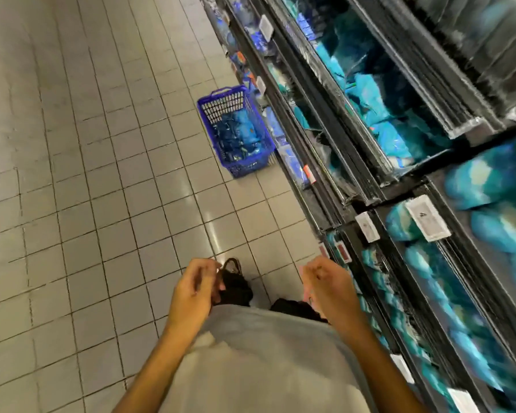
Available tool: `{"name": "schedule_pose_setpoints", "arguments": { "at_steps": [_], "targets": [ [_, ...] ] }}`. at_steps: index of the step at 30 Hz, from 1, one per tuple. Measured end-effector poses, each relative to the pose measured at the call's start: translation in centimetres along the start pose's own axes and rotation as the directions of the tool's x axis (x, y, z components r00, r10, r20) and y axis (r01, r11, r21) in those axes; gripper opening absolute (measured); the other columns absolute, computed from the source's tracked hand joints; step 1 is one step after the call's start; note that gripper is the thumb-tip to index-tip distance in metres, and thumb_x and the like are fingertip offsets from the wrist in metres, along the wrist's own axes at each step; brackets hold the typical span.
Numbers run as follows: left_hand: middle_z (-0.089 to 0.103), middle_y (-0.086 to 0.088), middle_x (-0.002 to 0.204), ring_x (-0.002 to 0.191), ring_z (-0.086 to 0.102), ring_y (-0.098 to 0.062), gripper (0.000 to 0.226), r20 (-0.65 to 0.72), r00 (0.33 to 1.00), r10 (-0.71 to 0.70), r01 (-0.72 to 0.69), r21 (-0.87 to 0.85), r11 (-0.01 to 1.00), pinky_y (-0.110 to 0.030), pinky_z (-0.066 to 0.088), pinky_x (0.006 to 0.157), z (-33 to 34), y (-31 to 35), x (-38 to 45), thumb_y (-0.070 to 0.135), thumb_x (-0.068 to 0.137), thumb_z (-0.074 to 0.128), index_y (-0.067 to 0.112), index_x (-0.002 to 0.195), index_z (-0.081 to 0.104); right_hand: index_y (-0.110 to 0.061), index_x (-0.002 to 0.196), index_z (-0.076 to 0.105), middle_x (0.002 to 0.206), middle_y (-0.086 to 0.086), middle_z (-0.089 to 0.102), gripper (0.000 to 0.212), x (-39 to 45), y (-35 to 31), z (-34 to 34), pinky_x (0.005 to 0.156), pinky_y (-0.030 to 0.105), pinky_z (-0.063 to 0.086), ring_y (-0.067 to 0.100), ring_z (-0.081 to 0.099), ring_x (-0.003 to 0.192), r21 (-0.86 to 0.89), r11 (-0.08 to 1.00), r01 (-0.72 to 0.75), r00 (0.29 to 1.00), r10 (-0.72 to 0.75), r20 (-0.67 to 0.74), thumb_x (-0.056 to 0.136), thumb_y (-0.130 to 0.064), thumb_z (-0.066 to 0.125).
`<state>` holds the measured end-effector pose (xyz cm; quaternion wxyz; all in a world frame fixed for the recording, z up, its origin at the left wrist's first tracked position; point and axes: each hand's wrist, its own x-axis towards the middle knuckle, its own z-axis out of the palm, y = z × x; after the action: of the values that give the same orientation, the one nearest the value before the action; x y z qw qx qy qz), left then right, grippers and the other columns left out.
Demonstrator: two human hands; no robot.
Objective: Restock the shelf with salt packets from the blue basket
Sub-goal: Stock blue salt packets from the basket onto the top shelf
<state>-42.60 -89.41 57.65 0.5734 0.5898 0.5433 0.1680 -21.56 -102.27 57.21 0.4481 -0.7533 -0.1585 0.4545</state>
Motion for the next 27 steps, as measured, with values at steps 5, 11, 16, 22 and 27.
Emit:
{"name": "schedule_pose_setpoints", "arguments": {
  "at_steps": [5, 11, 16, 22, 27],
  "targets": [
    [0.068, 0.000, 0.072, 0.057, 0.058, -0.013, 0.018, -0.151, 0.980, -0.132, 0.114, -0.118, 0.986, -0.027, 0.046, 0.049, -5.3, -2.1, 2.9, 0.015, 0.106, 0.048, 0.018, 0.101, 0.065, -0.001, 0.079, 0.058, 0.056, 0.008, 0.058, 0.023, 6.0, -6.6, 5.1, 0.043, 0.027, 0.040, 0.020, 0.054, 0.051, 0.030, 0.998, 0.056, 0.994, -0.058, 0.097, 0.096, -0.014, 0.066],
    [0.068, 0.001, 0.071, 0.057, 0.057, -0.013, 0.018, -0.228, 0.952, -0.204, 0.162, -0.191, 0.968, -0.027, 0.043, 0.046, -13.3, -2.5, 10.9, 0.026, 0.105, 0.048, 0.019, 0.103, 0.065, -0.004, 0.083, 0.063, 0.057, 0.003, 0.059, 0.013, 13.8, -14.3, 13.6, 0.042, 0.026, 0.038, 0.016, 0.057, 0.051, 0.040, 0.998, 0.054, 0.993, -0.058, 0.099, 0.096, -0.008, 0.065],
    [0.069, 0.000, 0.076, 0.058, 0.059, -0.012, 0.019, -0.201, 0.966, -0.165, 0.131, -0.173, 0.976, -0.029, 0.045, 0.047, -19.9, -0.7, 19.3, 0.019, 0.106, 0.047, 0.020, 0.102, 0.065, 0.002, 0.082, 0.060, 0.055, 0.002, 0.057, 0.015, 17.9, -17.0, 19.3, 0.041, 0.028, 0.036, 0.019, 0.054, 0.051, 0.036, 0.999, 0.041, 0.999, -0.041, 0.008, 0.095, -0.004, 0.062],
    [0.069, 0.004, 0.074, 0.060, 0.060, -0.010, 0.019, -0.120, 0.985, -0.127, 0.107, -0.156, 0.982, -0.032, 0.046, 0.051, -24.7, 3.2, 29.3, 0.016, 0.107, 0.046, 0.017, 0.103, 0.064, -0.007, 0.072, 0.063, 0.054, 0.005, 0.057, 0.023, 20.3, -18.6, 21.9, 0.041, 0.021, 0.034, 0.017, 0.048, 0.048, -0.011, 1.000, 0.029, 0.998, -0.029, -0.059, 0.095, -0.001, 0.063],
    [0.069, 0.003, 0.076, 0.061, 0.062, -0.009, 0.018, -0.100, 0.992, -0.081, 0.066, -0.142, 0.988, -0.026, 0.048, 0.049, -27.2, 6.9, 37.7, 0.017, 0.107, 0.047, 0.018, 0.103, 0.064, 0.007, 0.071, 0.056, 0.052, 0.007, 0.052, 0.027, 23.8, -20.8, 22.6, 0.044, 0.012, 0.035, 0.006, 0.043, 0.043, -0.059, 0.998, 0.025, 0.999, -0.027, -0.033, 0.097, 0.000, 0.061]
  ]
}}
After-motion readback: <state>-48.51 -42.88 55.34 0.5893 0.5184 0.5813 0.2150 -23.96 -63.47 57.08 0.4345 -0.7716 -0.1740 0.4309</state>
